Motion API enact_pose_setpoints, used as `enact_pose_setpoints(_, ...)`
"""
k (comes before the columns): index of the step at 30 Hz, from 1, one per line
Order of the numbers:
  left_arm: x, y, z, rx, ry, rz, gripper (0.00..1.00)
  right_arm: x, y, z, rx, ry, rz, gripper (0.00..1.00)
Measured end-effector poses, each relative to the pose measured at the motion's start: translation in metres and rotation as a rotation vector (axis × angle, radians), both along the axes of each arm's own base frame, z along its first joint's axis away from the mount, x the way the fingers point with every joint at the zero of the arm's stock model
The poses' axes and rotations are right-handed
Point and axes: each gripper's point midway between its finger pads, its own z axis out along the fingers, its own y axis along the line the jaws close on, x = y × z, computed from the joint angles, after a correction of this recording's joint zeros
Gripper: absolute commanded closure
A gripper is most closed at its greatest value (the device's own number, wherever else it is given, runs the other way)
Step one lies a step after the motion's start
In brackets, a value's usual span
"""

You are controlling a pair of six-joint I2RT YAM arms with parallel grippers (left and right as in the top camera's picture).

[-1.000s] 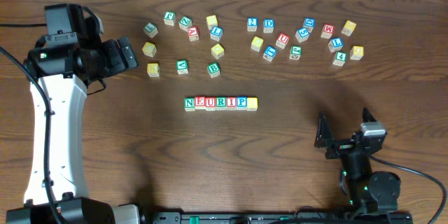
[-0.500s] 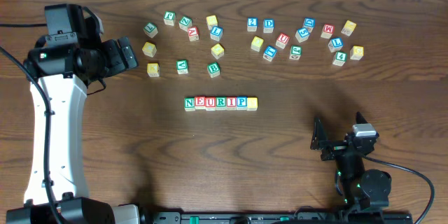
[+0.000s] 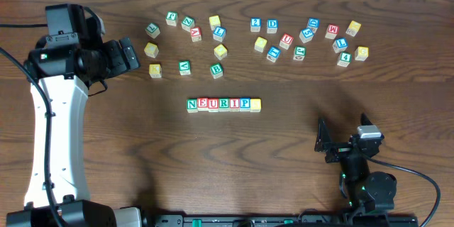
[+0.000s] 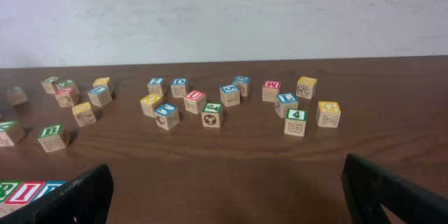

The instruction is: Spell out NEURIPS

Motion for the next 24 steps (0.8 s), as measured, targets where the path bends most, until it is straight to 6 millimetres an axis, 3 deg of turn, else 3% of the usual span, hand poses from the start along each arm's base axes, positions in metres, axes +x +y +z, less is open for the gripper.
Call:
enact_pose_setpoints(11, 0.000, 0.008, 0.000, 0.055, 0.001, -0.007, 0.02, 0.000, 0.000, 0.000, 0.000, 0.000, 0.000, 0.01)
enact_pose_setpoints(16, 0.018, 0.015, 0.012, 0.151, -0.156, -0.078, 0.02, 0.000, 0.000, 0.000, -0.003, 0.000, 0.000, 0.01)
enact_pose_setpoints(19, 0.006, 0.017, 0.026, 0.213, -0.279, -0.095, 0.02, 0.000, 0.000, 0.000, -0.003, 0.000, 0.000, 0.01)
enact_pose_setpoints(22, -0.022, 0.013, 0.050, 0.275, -0.438, -0.103, 0.02, 0.000, 0.000, 0.000, -0.003, -0.001, -0.001, 0.01)
enact_pose_setpoints(24, -0.045, 0.009, 0.054, 0.304, -0.522, -0.102, 0.02, 0.000, 0.000, 0.000, -0.003, -0.002, -0.002, 0.01)
